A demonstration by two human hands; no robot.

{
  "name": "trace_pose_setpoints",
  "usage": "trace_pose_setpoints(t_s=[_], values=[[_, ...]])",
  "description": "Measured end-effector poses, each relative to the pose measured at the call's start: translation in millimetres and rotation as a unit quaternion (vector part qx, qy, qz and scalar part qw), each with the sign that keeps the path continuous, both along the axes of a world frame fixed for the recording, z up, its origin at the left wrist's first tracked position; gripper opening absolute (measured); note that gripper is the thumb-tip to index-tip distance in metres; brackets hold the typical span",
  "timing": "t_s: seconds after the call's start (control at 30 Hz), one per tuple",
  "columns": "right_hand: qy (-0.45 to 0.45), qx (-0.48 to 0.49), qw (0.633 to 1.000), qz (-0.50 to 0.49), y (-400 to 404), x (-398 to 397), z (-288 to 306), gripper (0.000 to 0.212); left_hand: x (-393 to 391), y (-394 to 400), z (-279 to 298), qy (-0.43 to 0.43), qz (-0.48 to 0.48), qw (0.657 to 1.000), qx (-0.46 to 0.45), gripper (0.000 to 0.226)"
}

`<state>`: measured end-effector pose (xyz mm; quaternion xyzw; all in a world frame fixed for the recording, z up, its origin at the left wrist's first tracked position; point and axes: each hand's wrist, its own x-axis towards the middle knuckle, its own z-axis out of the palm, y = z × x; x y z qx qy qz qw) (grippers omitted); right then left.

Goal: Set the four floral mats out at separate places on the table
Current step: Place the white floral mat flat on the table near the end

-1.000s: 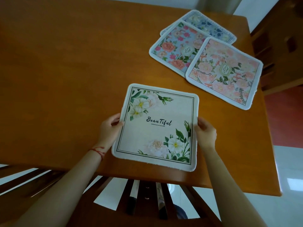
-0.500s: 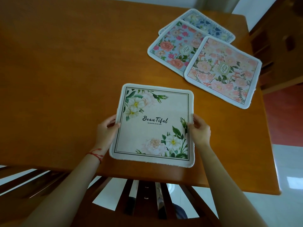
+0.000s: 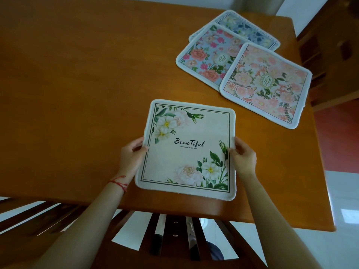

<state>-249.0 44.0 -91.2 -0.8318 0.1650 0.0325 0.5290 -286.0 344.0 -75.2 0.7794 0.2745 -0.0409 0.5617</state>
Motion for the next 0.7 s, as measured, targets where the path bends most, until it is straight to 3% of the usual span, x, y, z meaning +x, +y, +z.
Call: trace_pose_setpoints(t_s=[0.7], values=[[-0.009, 0.027, 1.000, -0.001, 5.1, -5.4, -1.5, 0.039, -5.1, 3.0, -0.3, 0.003, -0.018, 0.999, 0.033, 0.037]])
